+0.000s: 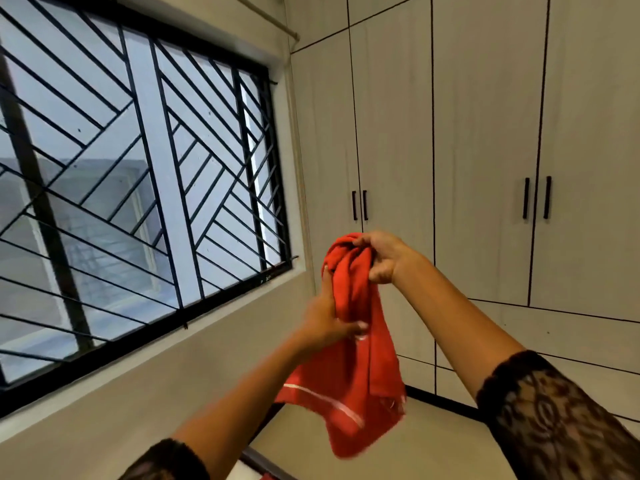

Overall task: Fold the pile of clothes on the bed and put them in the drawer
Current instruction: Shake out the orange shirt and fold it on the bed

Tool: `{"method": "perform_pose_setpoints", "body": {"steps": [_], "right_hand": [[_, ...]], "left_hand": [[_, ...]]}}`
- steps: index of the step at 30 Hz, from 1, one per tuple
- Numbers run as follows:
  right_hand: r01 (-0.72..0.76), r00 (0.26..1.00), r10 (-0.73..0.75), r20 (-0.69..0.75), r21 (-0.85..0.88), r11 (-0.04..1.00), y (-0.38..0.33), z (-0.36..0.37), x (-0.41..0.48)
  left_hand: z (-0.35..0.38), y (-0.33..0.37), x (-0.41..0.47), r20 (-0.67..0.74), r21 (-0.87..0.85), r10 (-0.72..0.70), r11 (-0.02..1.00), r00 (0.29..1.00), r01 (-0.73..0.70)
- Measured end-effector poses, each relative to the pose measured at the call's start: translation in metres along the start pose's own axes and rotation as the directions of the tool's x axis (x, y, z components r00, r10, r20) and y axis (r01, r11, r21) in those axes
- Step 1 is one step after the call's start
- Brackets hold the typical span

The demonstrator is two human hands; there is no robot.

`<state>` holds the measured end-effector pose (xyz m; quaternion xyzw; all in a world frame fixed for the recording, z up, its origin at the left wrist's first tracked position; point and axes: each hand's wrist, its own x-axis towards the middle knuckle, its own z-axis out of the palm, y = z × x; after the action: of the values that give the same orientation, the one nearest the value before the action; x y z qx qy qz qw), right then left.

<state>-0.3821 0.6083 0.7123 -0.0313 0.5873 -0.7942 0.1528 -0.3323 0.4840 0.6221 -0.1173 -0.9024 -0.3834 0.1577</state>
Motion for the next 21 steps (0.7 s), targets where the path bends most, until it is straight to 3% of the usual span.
{"method": "perform_pose_setpoints", "body": {"steps": [2, 4, 5, 7, 10, 12, 14, 17, 19, 21], "right_hand": [[-0.010, 0.989, 0.006, 0.147, 0.027, 1.000, -0.006, 0.006, -0.007], [0.132, 0.985, -0.105, 0.140, -0.198, 0.971, -0.001, 0.008, -0.009], [0.255, 0.967, -0.230, 0.111, -0.349, 0.902, 0.005, 0.007, -0.011], [0.501, 0.864, -0.460, 0.204, -0.446, 0.742, 0.018, -0.003, -0.017], [0.697, 0.717, -0.458, 0.526, -0.523, 0.490, 0.041, -0.026, -0.034], [0.757, 0.652, -0.409, 0.638, -0.573, 0.312, 0.051, -0.041, -0.035], [0.745, 0.665, -0.363, 0.652, -0.615, 0.260, 0.056, -0.050, -0.029], [0.734, 0.644, -0.491, 0.587, -0.655, 0.179, 0.054, -0.048, -0.022], [0.781, 0.568, -0.613, 0.550, -0.596, 0.189, 0.048, -0.040, -0.024], [0.796, 0.555, -0.703, 0.444, -0.528, 0.295, 0.041, -0.029, -0.023]], "left_hand": [[-0.007, 0.003, 0.011, -0.244, -0.113, -0.033, 0.994, 0.969, 0.005], [-0.017, 0.009, 0.020, -0.320, -0.290, -0.142, 0.956, 0.937, 0.046], [-0.024, 0.010, 0.026, -0.322, -0.376, -0.199, 0.924, 0.926, 0.068], [-0.037, 0.014, 0.035, -0.282, -0.500, -0.301, 0.857, 0.911, 0.128], [-0.057, 0.027, 0.040, -0.199, -0.572, -0.358, 0.798, 0.912, 0.189], [-0.068, 0.031, 0.045, -0.167, -0.604, -0.400, 0.764, 0.901, 0.228], [-0.076, 0.032, 0.049, -0.137, -0.619, -0.463, 0.730, 0.876, 0.290], [-0.079, 0.035, 0.051, 0.006, -0.658, -0.519, 0.641, 0.855, 0.394], [-0.078, 0.041, 0.047, 0.164, -0.724, -0.470, 0.540, 0.867, 0.429], [-0.076, 0.044, 0.043, 0.275, -0.820, -0.343, 0.403, 0.898, 0.405]]}}
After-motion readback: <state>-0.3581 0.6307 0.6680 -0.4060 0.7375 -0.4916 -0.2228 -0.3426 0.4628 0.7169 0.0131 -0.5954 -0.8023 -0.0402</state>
